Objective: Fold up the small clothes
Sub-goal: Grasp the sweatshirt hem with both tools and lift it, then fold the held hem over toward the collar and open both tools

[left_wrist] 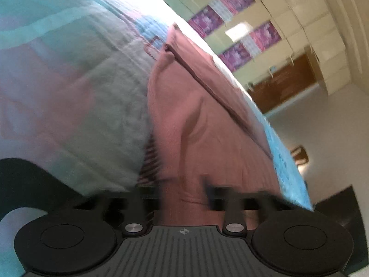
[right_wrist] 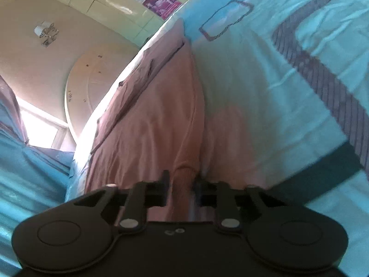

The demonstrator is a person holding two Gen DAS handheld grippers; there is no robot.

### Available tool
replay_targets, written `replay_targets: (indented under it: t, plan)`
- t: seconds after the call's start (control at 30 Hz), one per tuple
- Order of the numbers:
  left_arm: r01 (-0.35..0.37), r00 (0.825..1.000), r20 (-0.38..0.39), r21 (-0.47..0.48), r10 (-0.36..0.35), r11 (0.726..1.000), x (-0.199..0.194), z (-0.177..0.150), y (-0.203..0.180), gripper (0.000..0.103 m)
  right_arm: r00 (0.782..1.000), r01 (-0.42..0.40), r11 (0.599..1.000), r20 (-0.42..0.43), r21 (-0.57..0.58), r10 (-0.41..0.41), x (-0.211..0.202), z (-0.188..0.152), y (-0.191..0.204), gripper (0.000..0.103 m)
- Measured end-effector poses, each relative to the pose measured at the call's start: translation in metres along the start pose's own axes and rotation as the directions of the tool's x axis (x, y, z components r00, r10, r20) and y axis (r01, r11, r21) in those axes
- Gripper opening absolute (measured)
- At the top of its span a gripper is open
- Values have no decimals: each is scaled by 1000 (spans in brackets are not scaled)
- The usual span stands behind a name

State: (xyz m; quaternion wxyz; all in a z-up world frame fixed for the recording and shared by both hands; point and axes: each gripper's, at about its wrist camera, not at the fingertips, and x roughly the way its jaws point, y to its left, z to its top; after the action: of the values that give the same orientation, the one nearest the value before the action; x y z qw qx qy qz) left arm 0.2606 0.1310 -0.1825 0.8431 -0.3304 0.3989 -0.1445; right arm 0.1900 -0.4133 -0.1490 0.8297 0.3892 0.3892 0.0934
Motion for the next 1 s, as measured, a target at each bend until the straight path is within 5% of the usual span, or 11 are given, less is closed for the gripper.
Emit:
replay_targets:
  t: [0.13,0.2,0.27,0.33,0.43,0.6,0.83,1.0]
  plan:
    - [12,993,116,48,-17,999,-26,-2,-11,6,995,-66,995,65,-74,71,-19,4,16,7]
    - [-40,996,77,46,36,998,-20,-4,-4,6,990,-84,993,103,-88,92,-27,3,14,7]
    - [-87,996,31,51,85,995,-8,-8,1,6,999,-9,995,39,-104,13,-11,2,7,7]
    - [-62,997,43,5,62,998,-10,-8,4,6,1000,21,995,-3,-100,-21,3,-1,3,7]
    - [-40,998,55,-20,41,999,-17,-8,5,6,997,-49,998,51,-41,51,-5,2,3,7]
    - [48,988,150,-51,-40,998,-27,7,-12,6,987,-93,990,122,-104,106,-16,25,30,7]
    - [179,955,247,-44,-163,983,3,98,-48,6,968,-80,981,223,-175,118,8,102,81,7]
    - [181,957,243,-74,-159,981,71,172,-67,6,962,-76,993,257,-87,96,57,176,97,7]
